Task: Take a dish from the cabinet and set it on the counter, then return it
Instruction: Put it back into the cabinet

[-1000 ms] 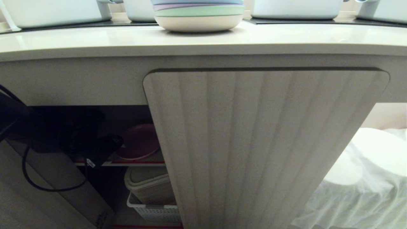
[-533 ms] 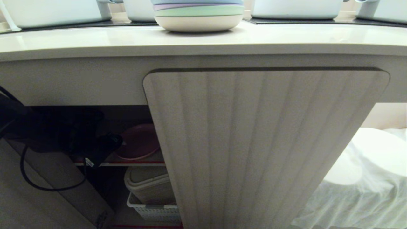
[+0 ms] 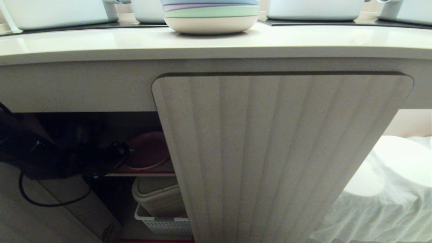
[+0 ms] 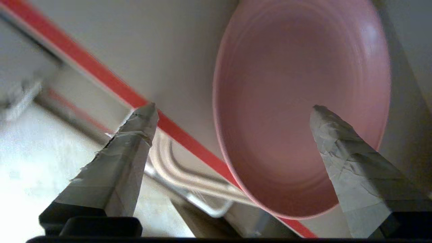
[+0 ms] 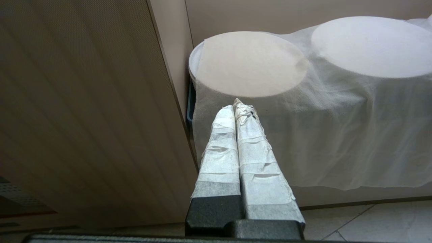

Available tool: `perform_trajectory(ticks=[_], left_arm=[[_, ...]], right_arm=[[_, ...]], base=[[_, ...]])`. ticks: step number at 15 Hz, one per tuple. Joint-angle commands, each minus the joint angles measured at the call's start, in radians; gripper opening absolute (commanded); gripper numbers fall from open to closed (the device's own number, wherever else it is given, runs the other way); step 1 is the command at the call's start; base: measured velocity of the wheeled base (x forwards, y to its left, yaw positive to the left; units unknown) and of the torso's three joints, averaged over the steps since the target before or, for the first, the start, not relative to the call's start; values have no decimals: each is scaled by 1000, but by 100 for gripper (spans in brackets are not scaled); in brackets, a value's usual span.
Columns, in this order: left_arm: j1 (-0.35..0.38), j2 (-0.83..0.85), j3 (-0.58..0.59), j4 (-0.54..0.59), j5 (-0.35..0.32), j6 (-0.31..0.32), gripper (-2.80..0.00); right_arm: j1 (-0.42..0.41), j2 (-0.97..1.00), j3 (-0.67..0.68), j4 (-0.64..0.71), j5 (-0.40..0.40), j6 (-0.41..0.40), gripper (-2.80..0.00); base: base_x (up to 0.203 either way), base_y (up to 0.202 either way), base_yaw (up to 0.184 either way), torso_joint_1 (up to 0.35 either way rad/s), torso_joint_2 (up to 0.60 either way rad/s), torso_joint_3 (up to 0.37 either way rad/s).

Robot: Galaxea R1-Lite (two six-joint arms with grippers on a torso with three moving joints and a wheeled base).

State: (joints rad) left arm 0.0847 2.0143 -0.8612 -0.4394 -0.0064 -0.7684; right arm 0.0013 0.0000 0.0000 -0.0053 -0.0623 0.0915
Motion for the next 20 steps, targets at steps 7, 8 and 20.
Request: perform_trajectory(ticks=[7, 8, 20], left_arm=[[1, -3, 254, -510, 2, 164, 0], [1, -3, 281, -546, 2, 192, 0], [1, -66, 472, -720, 1, 298, -280]], right_arm=[[0, 0, 0, -1, -1, 1, -280], [0, 0, 0, -1, -1, 1, -280], [0, 0, 0, -1, -1, 1, -280]], base=[[0, 0, 0, 0, 0, 0], [0, 0, 0, 0, 0, 0], [0, 0, 0, 0, 0, 0]])
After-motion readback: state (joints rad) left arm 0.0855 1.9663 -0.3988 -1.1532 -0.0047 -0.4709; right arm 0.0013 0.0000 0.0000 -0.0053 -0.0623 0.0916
